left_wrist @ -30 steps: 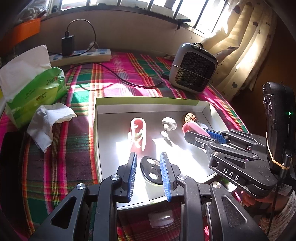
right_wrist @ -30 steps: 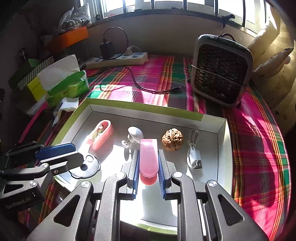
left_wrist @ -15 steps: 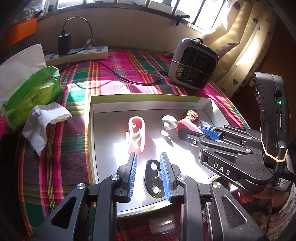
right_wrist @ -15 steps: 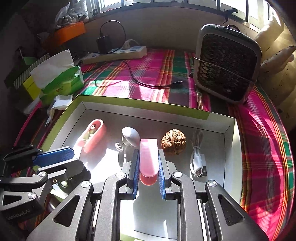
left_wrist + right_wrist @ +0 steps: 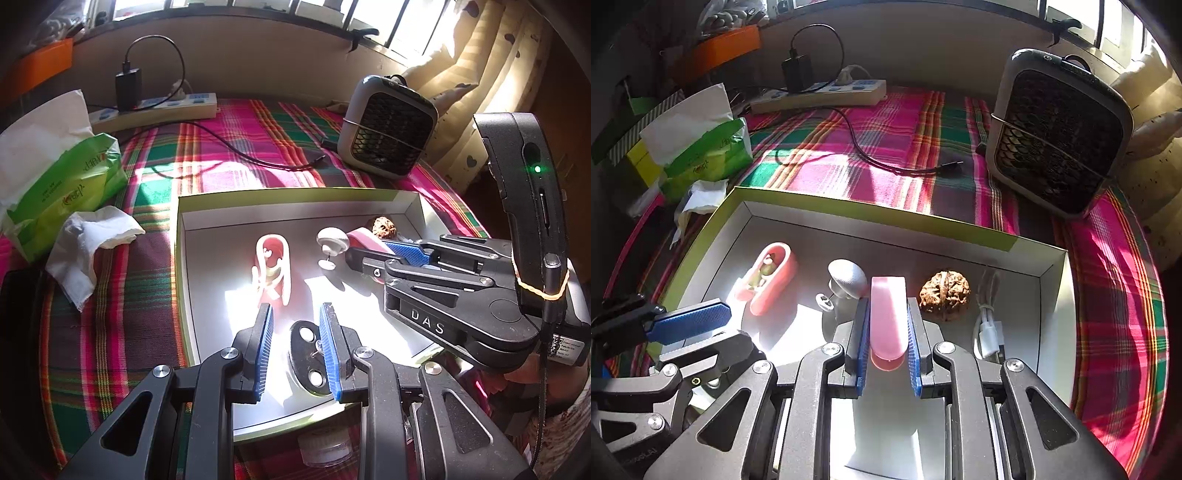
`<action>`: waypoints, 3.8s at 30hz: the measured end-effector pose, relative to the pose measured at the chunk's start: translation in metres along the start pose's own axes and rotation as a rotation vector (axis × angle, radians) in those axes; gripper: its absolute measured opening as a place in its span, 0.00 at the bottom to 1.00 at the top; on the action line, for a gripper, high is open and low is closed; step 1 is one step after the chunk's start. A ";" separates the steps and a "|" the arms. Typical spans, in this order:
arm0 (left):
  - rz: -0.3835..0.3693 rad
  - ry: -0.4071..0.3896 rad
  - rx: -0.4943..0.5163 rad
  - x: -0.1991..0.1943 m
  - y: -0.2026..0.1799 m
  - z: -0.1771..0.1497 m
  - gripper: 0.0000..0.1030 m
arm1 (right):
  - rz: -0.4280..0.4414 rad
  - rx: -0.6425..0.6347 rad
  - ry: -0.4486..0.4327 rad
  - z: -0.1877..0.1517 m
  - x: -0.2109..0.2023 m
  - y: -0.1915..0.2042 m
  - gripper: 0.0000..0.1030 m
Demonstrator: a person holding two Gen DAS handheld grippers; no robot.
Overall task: Organize objects
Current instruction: 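Lower the white-and-pink block into the box and open the right gripper, then lower the black disc into the box and open the left gripper, then withdraw both grippers toward the walnut and the white jar on the cloth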
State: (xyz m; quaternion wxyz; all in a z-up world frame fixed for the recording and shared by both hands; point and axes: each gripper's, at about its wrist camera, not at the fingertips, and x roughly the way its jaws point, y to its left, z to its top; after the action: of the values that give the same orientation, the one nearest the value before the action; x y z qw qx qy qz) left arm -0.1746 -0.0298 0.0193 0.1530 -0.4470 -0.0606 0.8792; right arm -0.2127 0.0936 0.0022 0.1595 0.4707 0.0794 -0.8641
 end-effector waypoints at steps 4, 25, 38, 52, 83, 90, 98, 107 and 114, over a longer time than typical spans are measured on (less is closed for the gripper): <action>0.007 -0.001 0.003 0.000 0.000 0.000 0.23 | -0.002 -0.008 0.008 0.002 0.002 0.002 0.18; 0.015 -0.012 0.011 -0.007 -0.004 -0.003 0.31 | -0.015 0.001 -0.002 0.000 -0.001 -0.001 0.33; 0.021 -0.027 0.016 -0.019 -0.010 -0.008 0.32 | -0.019 0.025 -0.040 -0.010 -0.021 -0.005 0.38; 0.016 -0.063 0.017 -0.043 -0.015 -0.024 0.32 | -0.016 0.050 -0.104 -0.032 -0.057 -0.008 0.38; -0.036 -0.034 -0.029 -0.050 -0.013 -0.071 0.36 | -0.049 0.191 -0.160 -0.109 -0.092 -0.034 0.46; -0.029 -0.011 -0.028 -0.041 -0.015 -0.071 0.36 | -0.055 0.198 -0.166 -0.113 -0.095 -0.038 0.47; -0.026 0.005 -0.038 -0.033 -0.013 -0.071 0.36 | -0.067 0.214 -0.159 -0.120 -0.094 -0.047 0.47; -0.024 0.004 -0.033 -0.032 -0.013 -0.070 0.36 | -0.090 0.233 -0.134 -0.131 -0.087 -0.055 0.47; -0.028 0.000 -0.039 -0.031 -0.012 -0.068 0.36 | -0.116 0.236 -0.118 -0.135 -0.081 -0.059 0.47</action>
State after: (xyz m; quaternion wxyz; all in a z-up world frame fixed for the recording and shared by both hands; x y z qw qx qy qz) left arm -0.1002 -0.0307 0.0054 0.1565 -0.4492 -0.0842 0.8756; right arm -0.0855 0.2039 -0.0038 0.0572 0.4293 -0.0050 -0.9013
